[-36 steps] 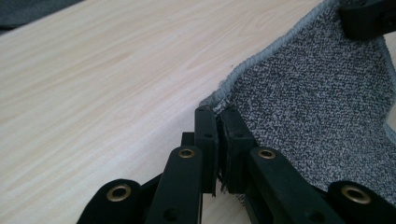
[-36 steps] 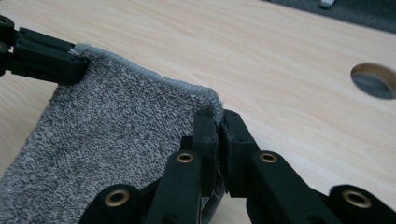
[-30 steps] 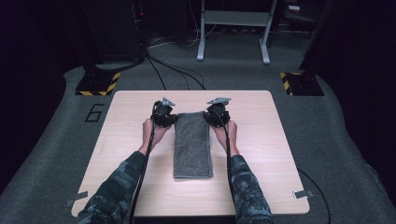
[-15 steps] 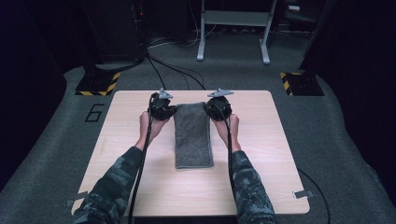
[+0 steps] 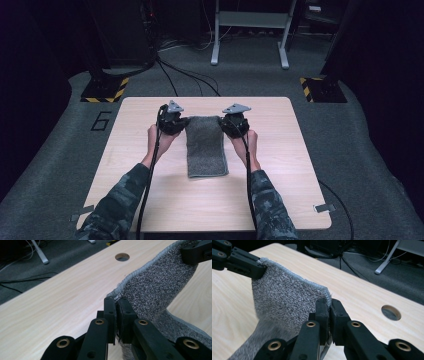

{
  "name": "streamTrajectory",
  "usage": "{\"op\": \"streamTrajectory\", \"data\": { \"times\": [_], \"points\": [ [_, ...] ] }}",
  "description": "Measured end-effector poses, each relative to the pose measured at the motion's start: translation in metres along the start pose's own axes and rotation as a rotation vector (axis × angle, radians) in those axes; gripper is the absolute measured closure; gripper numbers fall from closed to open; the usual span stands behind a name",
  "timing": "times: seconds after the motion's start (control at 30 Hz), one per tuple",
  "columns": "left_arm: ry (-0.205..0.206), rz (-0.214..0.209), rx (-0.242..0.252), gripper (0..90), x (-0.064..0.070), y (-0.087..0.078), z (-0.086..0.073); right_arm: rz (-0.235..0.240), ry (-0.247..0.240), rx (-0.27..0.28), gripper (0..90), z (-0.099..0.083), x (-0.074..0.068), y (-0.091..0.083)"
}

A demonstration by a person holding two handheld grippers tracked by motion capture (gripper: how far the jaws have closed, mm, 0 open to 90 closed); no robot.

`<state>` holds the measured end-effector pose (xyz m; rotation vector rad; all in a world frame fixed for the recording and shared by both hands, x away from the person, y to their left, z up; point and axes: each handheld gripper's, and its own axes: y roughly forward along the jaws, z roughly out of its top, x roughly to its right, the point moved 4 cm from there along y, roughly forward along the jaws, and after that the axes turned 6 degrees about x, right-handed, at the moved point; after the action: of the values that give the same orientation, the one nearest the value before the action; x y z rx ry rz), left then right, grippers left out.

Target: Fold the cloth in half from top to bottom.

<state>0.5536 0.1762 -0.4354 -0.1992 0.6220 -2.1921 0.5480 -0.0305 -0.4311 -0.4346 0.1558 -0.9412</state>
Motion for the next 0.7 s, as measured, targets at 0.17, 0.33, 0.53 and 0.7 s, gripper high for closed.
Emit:
{"op": "streamTrajectory", "data": {
  "times": [0.17,0.33,0.53,0.7],
  "points": [
    [-0.003,-0.022,-0.012,85.8,0.005,0.0,-0.014,0.017,-0.003,-0.01,85.6,-0.014,-0.005,-0.002],
    [-0.002,-0.044,-0.014,85.8,0.011,-0.002,-0.027,0.034,-0.015,-0.016,85.5,-0.027,-0.011,-0.006],
    [-0.01,-0.075,-0.019,85.9,0.021,-0.006,-0.041,0.042,-0.011,-0.019,85.4,-0.043,-0.02,-0.014],
    [-0.013,-0.095,-0.011,85.8,0.026,-0.01,-0.052,0.054,-0.022,-0.02,85.1,-0.055,-0.027,-0.021]
  ]
}}
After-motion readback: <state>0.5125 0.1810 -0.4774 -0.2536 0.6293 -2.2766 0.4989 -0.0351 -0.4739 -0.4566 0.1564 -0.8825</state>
